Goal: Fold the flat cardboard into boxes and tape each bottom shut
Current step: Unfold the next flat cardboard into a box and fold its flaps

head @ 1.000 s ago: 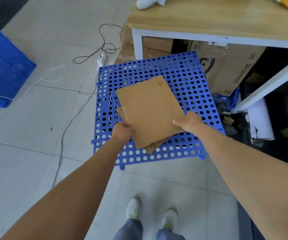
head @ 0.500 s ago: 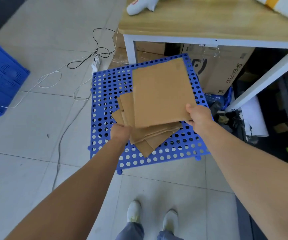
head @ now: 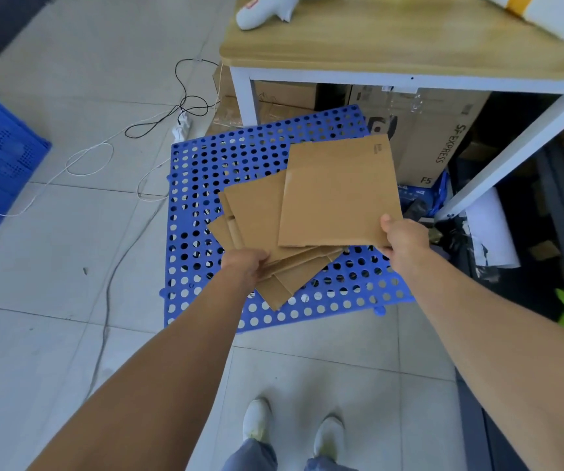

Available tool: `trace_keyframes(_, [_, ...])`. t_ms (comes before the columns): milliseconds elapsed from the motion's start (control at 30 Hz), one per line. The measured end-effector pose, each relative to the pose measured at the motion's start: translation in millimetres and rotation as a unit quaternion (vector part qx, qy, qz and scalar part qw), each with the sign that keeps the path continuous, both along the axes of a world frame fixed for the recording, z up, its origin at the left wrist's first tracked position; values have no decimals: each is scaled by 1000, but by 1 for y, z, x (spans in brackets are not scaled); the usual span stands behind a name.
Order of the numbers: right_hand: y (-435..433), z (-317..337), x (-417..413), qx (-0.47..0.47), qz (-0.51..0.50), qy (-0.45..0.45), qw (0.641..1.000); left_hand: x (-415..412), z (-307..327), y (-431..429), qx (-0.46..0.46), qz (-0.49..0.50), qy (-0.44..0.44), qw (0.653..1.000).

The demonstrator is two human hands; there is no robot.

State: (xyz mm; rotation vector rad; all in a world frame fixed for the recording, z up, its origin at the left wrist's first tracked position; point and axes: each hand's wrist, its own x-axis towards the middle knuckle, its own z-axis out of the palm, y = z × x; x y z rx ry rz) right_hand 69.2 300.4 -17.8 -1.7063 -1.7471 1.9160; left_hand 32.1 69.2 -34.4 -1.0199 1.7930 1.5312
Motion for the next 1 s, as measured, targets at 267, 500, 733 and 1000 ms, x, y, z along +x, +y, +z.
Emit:
trace_keyframes(267, [2,56,0,-67,-12,49,996,0,59,-3,82,45,66,993])
trace_keyframes(500, [11,161,13,-74,-31,107,991,-1,159,11,101,18,127,987])
trace_keyframes(733, [39,274,77,0,-110,227,968,7,239,64,112,-120,192,968])
trace_keyframes(1000, [54,341,231,150,-274,224,923,71,289,137,128,-314,196,920])
